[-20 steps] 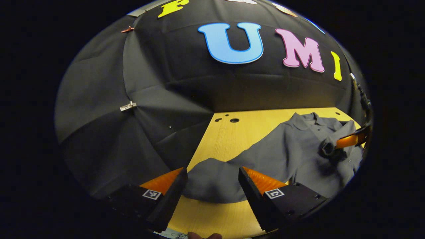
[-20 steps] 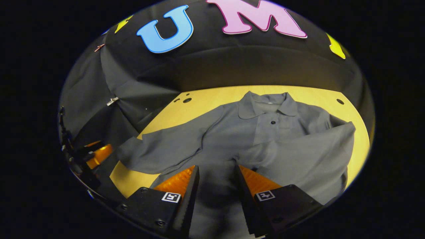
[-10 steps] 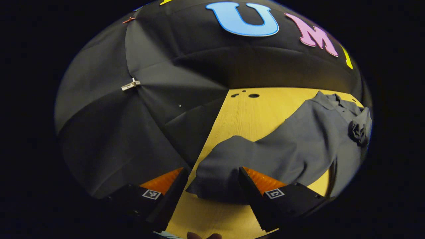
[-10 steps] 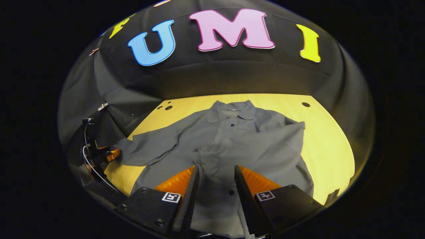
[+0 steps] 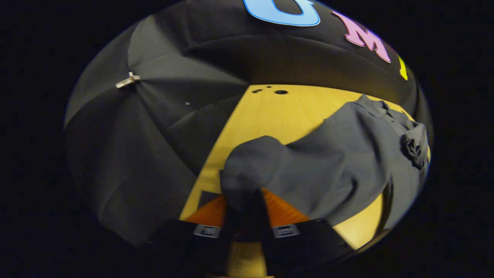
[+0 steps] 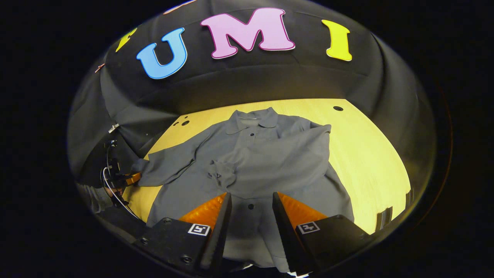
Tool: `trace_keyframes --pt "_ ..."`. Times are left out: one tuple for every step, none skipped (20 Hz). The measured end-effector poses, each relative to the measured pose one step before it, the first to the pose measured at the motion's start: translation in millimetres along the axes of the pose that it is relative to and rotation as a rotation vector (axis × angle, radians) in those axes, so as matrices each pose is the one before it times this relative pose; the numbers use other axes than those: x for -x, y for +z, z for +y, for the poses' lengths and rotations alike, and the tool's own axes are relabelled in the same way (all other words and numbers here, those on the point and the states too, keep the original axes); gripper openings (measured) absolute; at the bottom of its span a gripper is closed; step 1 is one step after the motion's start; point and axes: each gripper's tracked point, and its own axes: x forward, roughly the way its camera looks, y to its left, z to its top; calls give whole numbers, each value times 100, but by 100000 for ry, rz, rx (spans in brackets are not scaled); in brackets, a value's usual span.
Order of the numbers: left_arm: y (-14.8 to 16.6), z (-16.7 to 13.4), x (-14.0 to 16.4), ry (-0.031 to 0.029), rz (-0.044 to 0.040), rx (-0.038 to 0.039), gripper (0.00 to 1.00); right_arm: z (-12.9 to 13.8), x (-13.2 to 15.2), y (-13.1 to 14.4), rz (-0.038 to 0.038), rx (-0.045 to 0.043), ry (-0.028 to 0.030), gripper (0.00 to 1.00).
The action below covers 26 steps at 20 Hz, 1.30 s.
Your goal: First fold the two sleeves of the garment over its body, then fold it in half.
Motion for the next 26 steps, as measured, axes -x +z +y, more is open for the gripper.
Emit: trace_keyframes --pt "270 -155 -268 1304 843 -1257 16 -341 84 273 -537 249 -117 67" --pt "-71 113 104 2270 1641 -809 11 -398 127 266 -575 337 -118 66" --pt "209 159 165 2001 292 25 6 -392 174 169 -433 203 -252 67" --pt "-2 173 380 2467 198 217 6 -507 132 221 -267 -117 -261 67" --pt "283 100 455 1968 -806 556 6 -488 101 190 -366 -483 -237 67" --pt "383 -70 654 321 -1675 1094 6 -614 223 250 -430 -371 -550 67" --pt "523 -224 920 -432 -1895 883 6 -896 191 233 -1036 198 -1799 67" --pt "606 -112 974 6 -2378 298 2 -860 124 320 -1088 84 -1473 67" --pt "909 -205 983 -87 -2531 142 2 -719 117 63 -552 -558 -1010 67" --pt "837 -225 1159 247 -2375 138 6 -579 1 118 -241 -1226 -253 67" --pt "967 -233 1106 359 -2258 152 6 -602 -37 147 -413 -1296 -555 67" --pt "991 -366 1105 121 -2428 247 5 -732 -71 163 -377 -954 -805 66" --pt "1003 -505 1166 13 -2081 471 5 -618 -16 31 -319 -606 -623 67" --pt "954 -605 1035 -141 -1943 288 5 -665 -72 164 -387 -675 -534 66" --pt "1038 -751 1006 -565 -1679 -323 5 -595 8 -142 -84 -708 11 67" --pt "889 -948 861 -1085 -1843 -840 5 -548 -106 124 -288 -318 -313 67" --pt "1091 -1152 899 -1664 -1684 -887 5 -513 -28 35 -240 -245 -122 67" --pt "893 -1307 702 -2151 -1646 -918 5 -420 -70 108 -75 -334 -65 67" --pt "964 -1347 550 -2110 -1501 -685 5 -435 -1 -57 -132 -380 -159 67" --pt "723 -1519 592 -2597 -1179 51 5 -376 -26 22 86 -495 32 67" --pt "752 -1648 411 -2761 -919 730 5 -370 -2 15 -137 -435 -230 67" --pt "432 -1556 318 -2457 -471 912 5 -379 10 57 -220 -483 -118 67" --pt "423 -1439 213 -2230 -199 823 5 -349 -3 26 -222 -443 -147 67" --pt "294 -1254 235 -2059 -249 494 5 -438 27 108 -372 -471 -262 67" --pt "403 -1375 -8 -1890 -332 116 5 -369 71 75 -461 -619 -154 67" --pt "-25 -1476 -112 -1846 279 -108 5 -328 25 48 -130 -621 -293 67"
